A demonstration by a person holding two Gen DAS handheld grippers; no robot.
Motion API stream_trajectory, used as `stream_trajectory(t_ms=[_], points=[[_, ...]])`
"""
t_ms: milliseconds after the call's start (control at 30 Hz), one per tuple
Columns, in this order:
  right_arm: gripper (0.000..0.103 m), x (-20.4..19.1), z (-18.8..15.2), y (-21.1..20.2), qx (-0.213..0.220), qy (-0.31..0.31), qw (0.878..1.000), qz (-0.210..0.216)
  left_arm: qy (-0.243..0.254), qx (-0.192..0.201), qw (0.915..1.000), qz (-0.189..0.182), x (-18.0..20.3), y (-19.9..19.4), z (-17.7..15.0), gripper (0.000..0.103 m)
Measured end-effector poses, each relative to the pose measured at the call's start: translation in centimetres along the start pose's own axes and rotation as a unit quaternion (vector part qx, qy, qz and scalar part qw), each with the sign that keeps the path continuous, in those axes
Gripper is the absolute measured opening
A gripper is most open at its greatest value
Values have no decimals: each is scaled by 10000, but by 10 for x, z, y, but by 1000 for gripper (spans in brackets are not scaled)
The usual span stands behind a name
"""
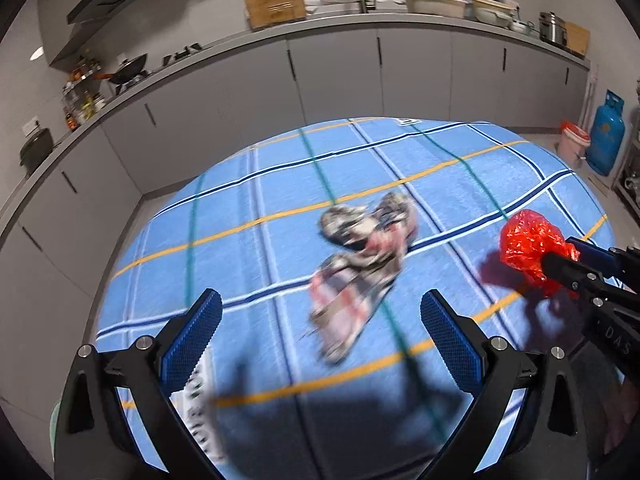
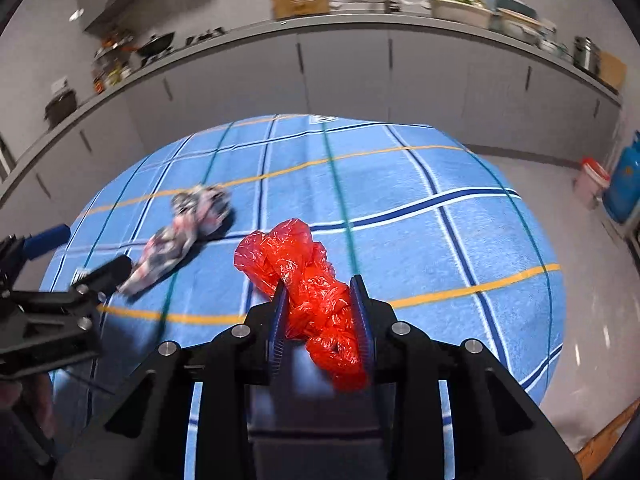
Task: Collect trash
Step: 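Grasp the red plastic bag with the right tool while the left tool grasps the plaid cloth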
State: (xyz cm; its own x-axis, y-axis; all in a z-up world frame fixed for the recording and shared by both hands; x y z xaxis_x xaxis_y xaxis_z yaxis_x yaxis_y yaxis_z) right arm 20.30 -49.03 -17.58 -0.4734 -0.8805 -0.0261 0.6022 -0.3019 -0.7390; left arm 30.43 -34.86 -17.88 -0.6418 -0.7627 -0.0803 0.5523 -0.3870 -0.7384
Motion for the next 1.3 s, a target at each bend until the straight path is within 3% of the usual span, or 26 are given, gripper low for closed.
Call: stream_trajectory(t_ms=[267,433,600,667,800,900,1300], points=[[31,15,3,14,105,441,9989,99,26,-124,9998,-131,12,48,12,94],[31,20,5,11,185,620,9976,246,-42,-275,9993,-238,11,63,8,78],[31,20,4,10,252,668,9971,277,-33,-351,9985,-419,14,70,3,51],[31,22,4,9,296,728,9965,295,-64,-315,9983,-497,14,70,1,47],[31,23,0,8,324,741,9964,251,-53,-302,9972,-680,16,70,0,18],[31,22,-1,7,354,732,9963,270,-109,-264,9966,-768,15,68,-1,9],[31,26,0,6,358,826,9953,363,-576,189,9963,-616,-14,41,-10,5]])
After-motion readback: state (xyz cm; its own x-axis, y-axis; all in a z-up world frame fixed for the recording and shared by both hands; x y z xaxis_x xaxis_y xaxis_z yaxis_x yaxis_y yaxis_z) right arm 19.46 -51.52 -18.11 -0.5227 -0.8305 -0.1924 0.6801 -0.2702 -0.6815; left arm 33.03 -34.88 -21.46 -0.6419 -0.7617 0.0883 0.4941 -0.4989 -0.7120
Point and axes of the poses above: each gripper's, at about its wrist camera, not at the fingertips, and y roughly the way its jaws point, x to its right, z to its top, the point moved 5 cm from there along y, roughly the way its jaws point, and after that the axes turned 7 degrees about -z, right-handed, at the moved point
